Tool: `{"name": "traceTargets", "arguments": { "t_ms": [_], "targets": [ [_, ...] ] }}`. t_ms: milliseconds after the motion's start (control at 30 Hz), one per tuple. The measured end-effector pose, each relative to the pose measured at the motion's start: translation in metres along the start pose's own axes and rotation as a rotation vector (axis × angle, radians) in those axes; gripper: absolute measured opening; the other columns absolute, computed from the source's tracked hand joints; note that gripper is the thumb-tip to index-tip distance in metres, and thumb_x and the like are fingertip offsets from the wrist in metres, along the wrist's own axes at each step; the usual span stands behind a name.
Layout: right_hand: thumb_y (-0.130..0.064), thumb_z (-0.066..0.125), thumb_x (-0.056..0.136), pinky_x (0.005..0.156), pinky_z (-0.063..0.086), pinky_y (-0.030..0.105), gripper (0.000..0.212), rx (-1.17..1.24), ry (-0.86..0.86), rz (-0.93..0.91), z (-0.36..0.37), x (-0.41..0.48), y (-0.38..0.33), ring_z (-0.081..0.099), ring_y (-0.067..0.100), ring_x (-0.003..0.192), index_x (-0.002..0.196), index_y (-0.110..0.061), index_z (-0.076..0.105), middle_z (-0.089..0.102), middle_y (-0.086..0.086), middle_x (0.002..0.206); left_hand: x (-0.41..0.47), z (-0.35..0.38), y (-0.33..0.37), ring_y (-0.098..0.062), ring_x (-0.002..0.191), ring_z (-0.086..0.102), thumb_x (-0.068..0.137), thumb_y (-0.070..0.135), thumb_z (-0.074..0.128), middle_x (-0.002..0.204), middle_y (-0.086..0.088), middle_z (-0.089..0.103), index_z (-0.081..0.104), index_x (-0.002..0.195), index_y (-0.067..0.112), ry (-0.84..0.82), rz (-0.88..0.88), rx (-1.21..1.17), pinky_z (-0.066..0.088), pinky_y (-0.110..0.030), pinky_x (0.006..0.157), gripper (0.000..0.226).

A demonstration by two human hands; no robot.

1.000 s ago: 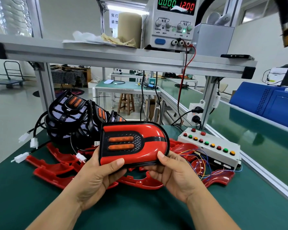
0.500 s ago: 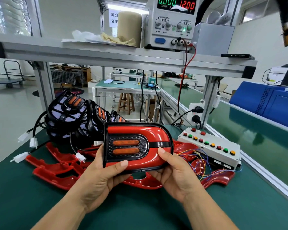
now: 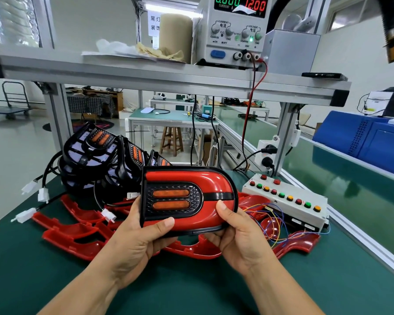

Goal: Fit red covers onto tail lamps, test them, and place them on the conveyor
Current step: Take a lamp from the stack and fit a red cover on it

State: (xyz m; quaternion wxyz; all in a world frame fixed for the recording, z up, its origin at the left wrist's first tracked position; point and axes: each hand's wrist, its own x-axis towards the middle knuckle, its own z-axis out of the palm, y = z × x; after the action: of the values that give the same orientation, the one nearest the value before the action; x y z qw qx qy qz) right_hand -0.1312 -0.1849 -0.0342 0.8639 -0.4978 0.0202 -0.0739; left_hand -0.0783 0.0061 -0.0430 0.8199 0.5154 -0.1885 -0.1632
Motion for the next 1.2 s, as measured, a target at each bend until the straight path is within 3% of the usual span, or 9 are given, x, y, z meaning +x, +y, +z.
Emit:
{"name": "traceTargets", "arguments": {
  "t_ms": [133,300,367,467,600,767,933,1100,1200],
  "targets": [
    [-0.024,0.071,0.068,0.058,0.058,0.031,0.020,0.013,-0.001,0.001,-0.001,0.001,0.000,0.073,0.024,0.070,0.086,-0.017,0.077,0.075,0.014,0.086,0.002,0.000,0.001,-0.025,0.103,0.071,0.068,0.008,0.073,0.118,-0.005,0.071,0.055,0.127,0.029,-0.011,0.002,0.005,0.059,-0.029,0.069,0.065],
    [-0.018,0.085,0.062,0.064,0.060,0.037,0.048,0.022,-0.077,0.104,-0.005,-0.002,-0.006,0.071,0.030,0.079,0.106,-0.007,0.070,0.072,0.020,0.099,0.000,-0.006,0.007,-0.029,0.105,0.070,0.064,0.007,0.086,0.119,-0.009,0.070,0.061,0.119,0.033,-0.052,-0.032,-0.014,0.060,-0.031,0.072,0.066],
    [-0.021,0.082,0.061,0.066,0.060,0.039,0.054,0.020,-0.105,0.115,-0.007,-0.003,-0.007,0.071,0.033,0.085,0.111,-0.004,0.069,0.071,0.023,0.104,-0.002,-0.009,0.007,-0.032,0.106,0.069,0.059,0.008,0.093,0.120,-0.010,0.070,0.065,0.113,0.034,-0.084,-0.064,-0.034,0.060,-0.032,0.073,0.066],
    [-0.019,0.079,0.068,0.066,0.059,0.039,0.047,0.047,-0.115,0.104,-0.008,-0.003,-0.006,0.071,0.034,0.087,0.111,-0.002,0.069,0.070,0.025,0.106,-0.003,-0.010,0.007,-0.032,0.107,0.069,0.046,0.018,0.099,0.121,-0.010,0.070,0.066,0.109,0.036,-0.089,-0.076,-0.036,0.060,-0.032,0.072,0.074],
    [-0.015,0.075,0.076,0.072,0.060,0.043,0.033,0.041,-0.091,0.092,-0.007,-0.002,-0.003,0.071,0.036,0.090,0.106,0.000,0.072,0.069,0.027,0.109,-0.002,-0.011,0.005,-0.031,0.107,0.069,0.044,0.020,0.100,0.122,-0.009,0.069,0.066,0.110,0.037,-0.090,-0.073,-0.025,0.060,-0.032,0.073,0.077],
    [-0.017,0.071,0.072,0.064,0.059,0.040,0.039,0.050,-0.052,0.087,-0.006,0.000,-0.003,0.072,0.034,0.084,0.106,0.001,0.070,0.070,0.026,0.104,0.000,-0.013,0.003,-0.031,0.110,0.068,0.054,0.016,0.096,0.124,-0.009,0.068,0.060,0.121,0.036,-0.094,-0.074,-0.014,0.059,-0.032,0.076,0.078],
    [-0.017,0.072,0.070,0.061,0.059,0.038,0.036,0.050,-0.029,0.079,-0.006,0.002,-0.004,0.072,0.033,0.081,0.103,-0.002,0.071,0.071,0.024,0.102,0.002,-0.014,0.000,-0.030,0.111,0.067,0.076,0.007,0.077,0.124,-0.009,0.068,0.061,0.121,0.033,-0.089,-0.044,-0.003,0.059,-0.032,0.077,0.055],
    [-0.019,0.072,0.070,0.066,0.061,0.041,0.020,0.040,-0.038,0.052,-0.005,0.004,-0.005,0.073,0.031,0.081,0.086,-0.010,0.079,0.073,0.021,0.097,0.004,-0.011,0.002,-0.028,0.111,0.067,0.075,0.014,0.073,0.124,-0.008,0.068,0.064,0.117,0.034,-0.101,-0.012,0.038,0.059,-0.031,0.077,0.047],
    [-0.023,0.074,0.070,0.076,0.060,0.043,0.024,0.023,-0.042,0.058,-0.004,0.003,-0.004,0.072,0.030,0.085,0.090,-0.011,0.078,0.073,0.021,0.101,0.005,-0.012,0.002,-0.026,0.108,0.069,0.077,0.013,0.069,0.122,-0.007,0.070,0.061,0.122,0.030,-0.083,-0.025,0.027,0.060,-0.030,0.073,0.049]
  ]
}}
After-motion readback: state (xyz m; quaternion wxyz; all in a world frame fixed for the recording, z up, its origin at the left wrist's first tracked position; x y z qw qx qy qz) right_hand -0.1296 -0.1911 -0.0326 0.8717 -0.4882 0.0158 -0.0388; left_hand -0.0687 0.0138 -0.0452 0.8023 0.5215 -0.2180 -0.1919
